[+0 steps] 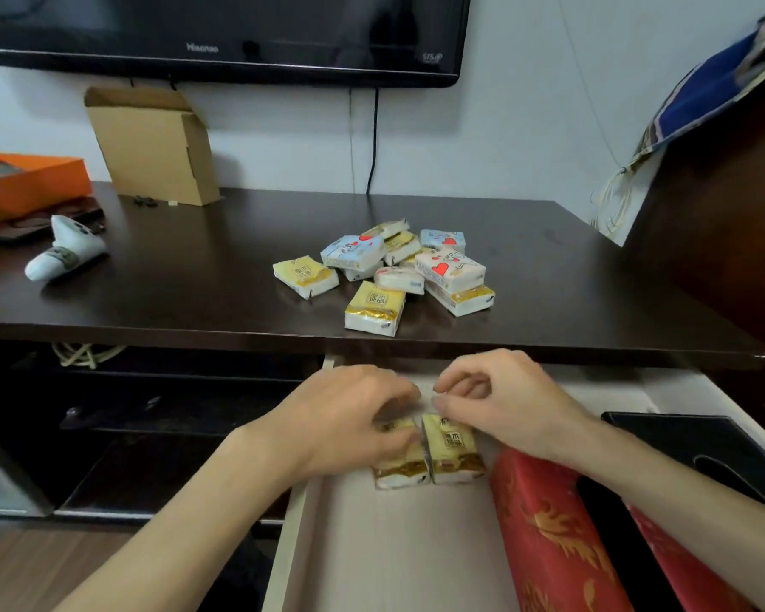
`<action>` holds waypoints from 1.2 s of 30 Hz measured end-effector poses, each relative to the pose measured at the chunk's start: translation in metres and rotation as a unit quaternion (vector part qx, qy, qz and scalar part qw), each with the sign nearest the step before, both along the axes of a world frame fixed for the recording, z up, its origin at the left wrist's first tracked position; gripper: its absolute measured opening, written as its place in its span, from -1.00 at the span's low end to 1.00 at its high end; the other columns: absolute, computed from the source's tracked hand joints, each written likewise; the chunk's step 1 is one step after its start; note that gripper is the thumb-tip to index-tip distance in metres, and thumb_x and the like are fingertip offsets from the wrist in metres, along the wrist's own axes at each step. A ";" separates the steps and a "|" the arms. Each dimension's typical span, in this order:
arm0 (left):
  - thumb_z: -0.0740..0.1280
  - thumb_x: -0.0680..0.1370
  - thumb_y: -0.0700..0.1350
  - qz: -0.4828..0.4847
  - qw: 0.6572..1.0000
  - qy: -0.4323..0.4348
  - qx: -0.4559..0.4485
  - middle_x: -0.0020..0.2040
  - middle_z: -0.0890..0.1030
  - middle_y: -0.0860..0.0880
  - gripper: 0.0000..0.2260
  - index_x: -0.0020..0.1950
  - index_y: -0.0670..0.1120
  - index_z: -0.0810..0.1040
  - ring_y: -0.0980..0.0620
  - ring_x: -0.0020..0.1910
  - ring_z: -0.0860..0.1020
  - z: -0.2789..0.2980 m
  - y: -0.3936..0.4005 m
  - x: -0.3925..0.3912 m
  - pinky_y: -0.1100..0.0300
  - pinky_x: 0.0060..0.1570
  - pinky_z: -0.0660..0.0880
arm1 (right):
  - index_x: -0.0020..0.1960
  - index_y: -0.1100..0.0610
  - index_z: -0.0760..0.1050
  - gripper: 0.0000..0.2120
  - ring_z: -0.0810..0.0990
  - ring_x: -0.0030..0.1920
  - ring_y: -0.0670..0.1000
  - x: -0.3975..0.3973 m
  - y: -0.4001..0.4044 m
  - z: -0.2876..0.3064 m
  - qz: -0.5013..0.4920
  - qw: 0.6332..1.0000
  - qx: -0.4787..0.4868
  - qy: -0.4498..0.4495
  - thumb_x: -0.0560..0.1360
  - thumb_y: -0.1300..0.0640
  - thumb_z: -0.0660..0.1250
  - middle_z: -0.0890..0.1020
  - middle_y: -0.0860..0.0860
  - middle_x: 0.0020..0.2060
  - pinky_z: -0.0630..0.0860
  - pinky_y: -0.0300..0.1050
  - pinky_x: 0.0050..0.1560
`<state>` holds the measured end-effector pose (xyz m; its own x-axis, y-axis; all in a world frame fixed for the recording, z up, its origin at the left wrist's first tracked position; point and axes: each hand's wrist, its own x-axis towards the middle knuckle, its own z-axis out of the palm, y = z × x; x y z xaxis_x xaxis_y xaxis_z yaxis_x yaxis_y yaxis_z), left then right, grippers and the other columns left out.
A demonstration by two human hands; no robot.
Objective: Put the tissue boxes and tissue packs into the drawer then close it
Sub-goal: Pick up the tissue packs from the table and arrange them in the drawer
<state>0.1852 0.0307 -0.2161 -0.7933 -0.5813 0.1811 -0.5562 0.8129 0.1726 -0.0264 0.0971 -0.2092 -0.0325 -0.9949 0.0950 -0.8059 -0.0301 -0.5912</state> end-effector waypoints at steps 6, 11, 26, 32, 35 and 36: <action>0.32 0.52 0.05 0.085 0.939 0.306 -0.133 -0.06 0.59 0.19 -0.91 -0.03 0.11 0.59 0.16 -0.02 0.52 0.031 -0.003 -0.005 0.12 -0.18 0.54 | -0.06 -0.09 0.69 -0.93 0.70 -0.09 -0.13 -0.016 -0.033 0.047 -0.097 0.965 -0.227 -0.084 0.47 0.00 0.46 0.76 -0.16 -0.18 0.61 -0.10 0.02; 0.32 0.52 0.20 0.169 0.962 0.190 -0.102 0.31 0.44 0.11 -0.59 0.32 0.07 0.50 0.08 0.28 0.39 0.017 -0.022 -0.020 0.15 -0.02 0.49 | 0.46 -0.01 0.41 -0.31 0.49 0.37 0.06 -0.019 -0.074 0.054 -0.151 0.978 -0.131 0.059 0.42 -0.24 0.48 0.55 -0.03 0.35 0.51 0.12 0.23; 0.14 0.49 0.40 0.184 0.979 0.074 -0.047 0.47 0.38 0.08 -0.35 0.47 0.06 0.38 -0.03 0.37 0.29 0.023 -0.040 -0.027 0.05 0.23 0.39 | 0.35 0.01 0.52 -0.63 0.37 0.44 0.05 -0.069 -0.082 0.043 -0.169 0.969 -0.164 0.076 0.56 0.02 0.33 0.48 0.00 0.41 0.43 0.03 0.22; 0.12 0.47 0.42 0.185 0.981 0.025 -0.061 0.35 0.45 0.09 -0.33 0.47 0.10 0.36 0.01 0.30 0.35 0.035 -0.046 -0.017 0.05 0.17 0.44 | 0.50 0.02 0.46 -0.42 0.40 0.42 0.10 -0.049 -0.090 0.062 0.057 0.969 -0.022 0.238 0.48 0.11 0.36 0.52 0.02 0.42 0.36 0.05 0.39; 0.16 0.47 0.39 0.181 0.981 0.021 -0.061 0.32 0.45 0.10 -0.36 0.47 0.10 0.37 0.05 0.28 0.33 0.035 -0.040 -0.008 0.11 0.08 0.41 | 0.43 -0.03 0.51 -0.47 0.43 0.28 0.06 -0.048 -0.087 0.060 0.045 0.970 -0.036 0.236 0.46 0.02 0.40 0.55 -0.02 0.30 0.42 0.02 0.24; 0.18 0.48 0.37 0.178 0.982 0.027 -0.056 0.33 0.44 0.09 -0.37 0.48 0.10 0.36 0.05 0.29 0.32 0.035 -0.036 -0.005 0.10 0.09 0.40 | 0.41 -0.03 0.52 -0.49 0.43 0.27 0.04 -0.048 -0.085 0.059 0.042 0.970 -0.043 0.237 0.45 -0.01 0.41 0.54 -0.04 0.27 0.43 -0.01 0.21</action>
<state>0.1802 -0.0056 -0.1814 -0.5311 -0.7943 0.2950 -0.8012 0.5841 0.1303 -0.0745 0.0125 -0.1505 0.1164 -0.9799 0.1620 -0.9791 -0.1406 -0.1469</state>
